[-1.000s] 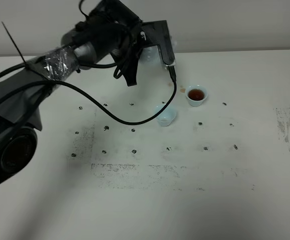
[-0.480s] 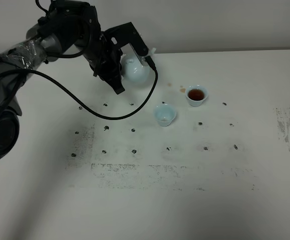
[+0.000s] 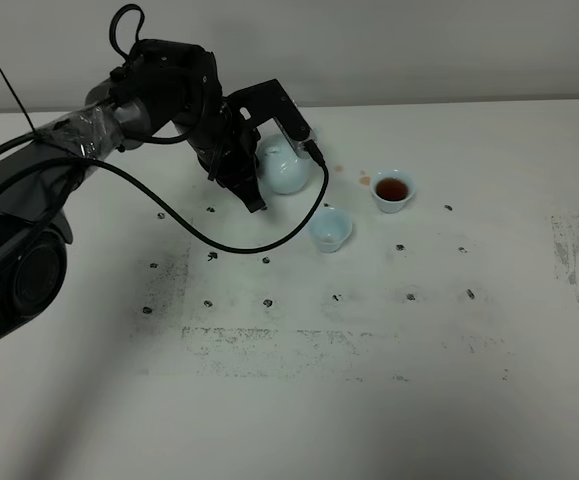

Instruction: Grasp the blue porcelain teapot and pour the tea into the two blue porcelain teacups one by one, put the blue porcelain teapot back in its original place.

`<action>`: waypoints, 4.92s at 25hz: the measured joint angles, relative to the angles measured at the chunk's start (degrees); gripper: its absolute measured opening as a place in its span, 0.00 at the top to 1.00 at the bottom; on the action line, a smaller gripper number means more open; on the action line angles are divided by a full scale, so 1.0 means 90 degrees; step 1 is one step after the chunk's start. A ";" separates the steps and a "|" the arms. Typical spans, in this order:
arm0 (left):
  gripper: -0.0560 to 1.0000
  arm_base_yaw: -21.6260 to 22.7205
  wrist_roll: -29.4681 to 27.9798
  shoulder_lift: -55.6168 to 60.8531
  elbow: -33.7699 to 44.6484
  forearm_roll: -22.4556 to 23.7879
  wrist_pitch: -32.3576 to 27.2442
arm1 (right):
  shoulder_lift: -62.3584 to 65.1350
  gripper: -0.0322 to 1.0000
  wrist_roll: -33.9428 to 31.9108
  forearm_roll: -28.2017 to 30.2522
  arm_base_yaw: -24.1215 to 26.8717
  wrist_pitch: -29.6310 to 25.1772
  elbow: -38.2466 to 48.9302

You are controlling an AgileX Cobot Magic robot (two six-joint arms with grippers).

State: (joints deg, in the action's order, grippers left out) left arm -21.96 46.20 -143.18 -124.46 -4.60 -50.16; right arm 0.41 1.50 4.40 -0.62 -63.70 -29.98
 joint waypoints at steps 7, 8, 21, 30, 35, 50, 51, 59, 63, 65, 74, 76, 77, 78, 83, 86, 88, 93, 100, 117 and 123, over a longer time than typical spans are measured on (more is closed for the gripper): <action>0.94 -0.0079 0.1127 0.0411 0.0000 0.0052 -0.0122 | 0.0000 0.45 0.0000 0.0000 0.0000 0.0000 0.0000; 0.94 -0.0098 0.1493 0.0586 0.0000 0.0052 -0.0126 | 0.0000 0.45 0.0000 0.0000 0.0000 0.0000 0.0000; 0.94 -0.0565 0.4900 0.1288 -0.0020 0.0821 -0.0864 | 0.0000 0.45 0.0000 0.0000 0.0000 0.0000 0.0000; 0.94 -0.1082 0.4052 0.1167 -0.0020 0.2449 -0.0742 | 0.0000 0.45 0.0000 0.0000 0.0000 0.0000 0.0000; 0.94 -0.1184 0.4094 0.1143 -0.0013 0.2679 -0.1243 | 0.0000 0.45 0.0000 0.0000 0.0000 0.0000 0.0000; 0.94 -0.1327 0.3574 0.0813 -0.0013 0.3062 -0.1315 | 0.0000 0.45 -0.0007 0.0000 0.0000 0.0000 0.0000; 0.94 -0.1327 0.3541 0.0813 -0.0013 0.3057 -0.1307 | 0.0000 0.45 -0.0007 -0.0006 0.0000 0.0000 0.0000; 0.94 -0.1327 0.3459 0.0813 -0.0128 0.3049 -0.1161 | 0.0000 0.45 -0.0001 -0.0006 0.0000 0.0000 0.0000; 0.94 -0.1327 0.3459 0.0813 -0.0375 0.3049 -0.1474 | 0.0000 0.45 -0.0001 -0.0006 0.0000 0.0000 0.0000; 0.94 -0.1327 0.3459 0.0813 -0.0484 0.3049 -0.1748 | 0.0000 0.45 -0.0001 -0.0006 0.0000 0.0000 0.0000; 0.94 -0.1327 0.3432 0.0813 -0.0596 0.3021 -0.2006 | 0.0000 0.45 -0.0001 -0.0006 0.0000 0.0000 0.0000; 0.94 -0.1327 0.3432 0.0813 -0.0596 0.3021 -0.2006 | 0.0000 0.45 -0.0001 -0.0006 0.0000 0.0000 0.0000; 0.94 -0.1327 0.3432 0.0813 -0.0602 0.3021 -0.2006 | 0.0000 0.45 -0.0001 -0.0006 0.0000 0.0000 0.0000; 0.94 -0.1327 0.3432 0.0813 -0.0602 0.3021 -0.2009 | 0.0000 0.45 -0.0001 -0.0006 0.0000 0.0000 0.0000; 0.94 -0.1285 0.3438 0.0813 -0.0633 0.3021 -0.2009 | 0.0000 0.45 -0.0001 -0.0006 0.0000 0.0000 0.0000; 0.94 -0.1247 0.3438 0.0813 -0.0638 0.3009 -0.2009 | 0.0000 0.45 -0.0001 -0.0006 0.0000 0.0000 0.0000; 0.94 -0.1184 0.3453 0.0813 -0.0638 0.2927 -0.2009 | 0.0000 0.45 -0.0001 -0.0006 0.0000 0.0000 0.0000; 0.94 -0.1014 0.4060 0.0813 -0.0640 0.2487 -0.2014 | 0.0000 0.45 -0.0001 -0.0006 0.0000 0.0000 0.0000; 0.94 -0.0919 0.4442 0.0813 -0.0640 0.2364 -0.2014 | 0.0000 0.45 -0.0001 -0.0006 0.0000 0.0000 0.0000; 0.94 -0.0878 0.4487 0.0495 -0.0674 0.2585 -0.2024 | 0.0000 0.45 -0.0001 -0.0006 0.0000 0.0000 0.0000; 0.94 -0.1063 0.4319 0.0495 -0.0698 0.3222 -0.2024 | 0.0000 0.45 -0.0001 -0.0010 0.0000 0.0000 0.0000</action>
State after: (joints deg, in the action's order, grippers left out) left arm -31.53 85.08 -138.73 -130.74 24.40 -68.37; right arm 0.41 1.49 4.31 -0.62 -63.70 -29.98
